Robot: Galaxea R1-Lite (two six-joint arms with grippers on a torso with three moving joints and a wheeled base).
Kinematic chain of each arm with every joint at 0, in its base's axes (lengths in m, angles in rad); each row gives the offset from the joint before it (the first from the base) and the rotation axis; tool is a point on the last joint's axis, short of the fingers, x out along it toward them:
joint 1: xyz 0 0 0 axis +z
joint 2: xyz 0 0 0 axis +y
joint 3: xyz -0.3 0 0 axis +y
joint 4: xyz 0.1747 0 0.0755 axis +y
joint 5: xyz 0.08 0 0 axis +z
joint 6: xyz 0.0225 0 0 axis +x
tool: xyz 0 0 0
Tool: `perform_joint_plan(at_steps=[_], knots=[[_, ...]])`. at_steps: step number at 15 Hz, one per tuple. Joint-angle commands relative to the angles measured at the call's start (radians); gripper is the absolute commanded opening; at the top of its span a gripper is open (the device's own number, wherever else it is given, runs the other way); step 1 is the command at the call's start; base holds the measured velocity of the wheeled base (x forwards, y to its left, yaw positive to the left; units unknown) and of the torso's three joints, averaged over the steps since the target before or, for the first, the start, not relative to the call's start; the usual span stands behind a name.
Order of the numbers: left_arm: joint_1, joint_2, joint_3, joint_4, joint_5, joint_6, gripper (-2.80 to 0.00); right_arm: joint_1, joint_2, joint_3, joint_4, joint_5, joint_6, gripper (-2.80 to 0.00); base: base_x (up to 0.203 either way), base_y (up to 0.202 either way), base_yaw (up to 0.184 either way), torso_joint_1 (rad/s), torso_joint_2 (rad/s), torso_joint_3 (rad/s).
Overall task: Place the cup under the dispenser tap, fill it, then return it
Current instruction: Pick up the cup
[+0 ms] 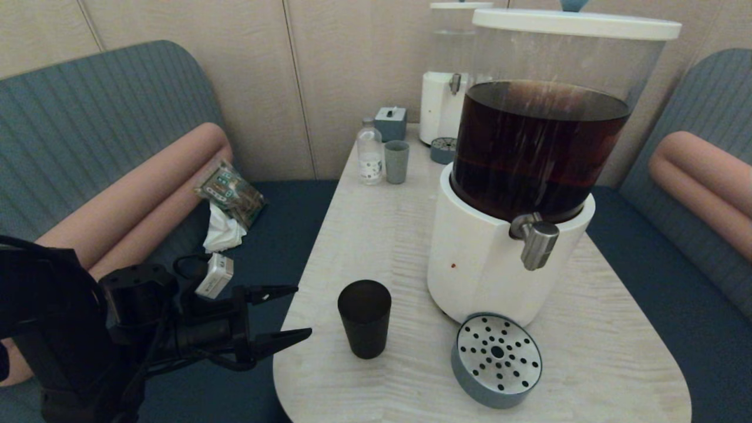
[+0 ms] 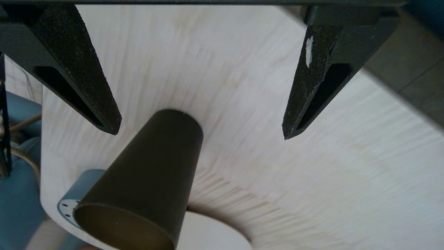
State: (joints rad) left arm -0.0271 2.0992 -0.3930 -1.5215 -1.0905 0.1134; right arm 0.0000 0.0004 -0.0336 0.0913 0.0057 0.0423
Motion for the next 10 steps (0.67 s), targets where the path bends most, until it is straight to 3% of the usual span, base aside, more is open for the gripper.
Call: perform_joint_plan(at_steps=[1,6,10], knots=[[-0.024,0.018,-0.024,-0.009,-0.005,-0.004,0.0,0.0,0.001,0.0,0.001,0.0,0.001,-2.8,0.0,0.0,0.0,0.0,0.0,0.0],[-0.131,0.008,-0.015,-0.009,-0.006,-0.006,0.0,0.0,0.001,0.0,0.001,0.0,0.001,-2.8,0.0,0.0,0.0,0.0,0.0,0.0],[-0.166,0.004,-0.023,-0.009,0.001,-0.011,0.0,0.0,0.001,0.0,0.001,-0.001,0.001,-2.8,0.0,0.0,0.0,0.0,0.0,0.0]])
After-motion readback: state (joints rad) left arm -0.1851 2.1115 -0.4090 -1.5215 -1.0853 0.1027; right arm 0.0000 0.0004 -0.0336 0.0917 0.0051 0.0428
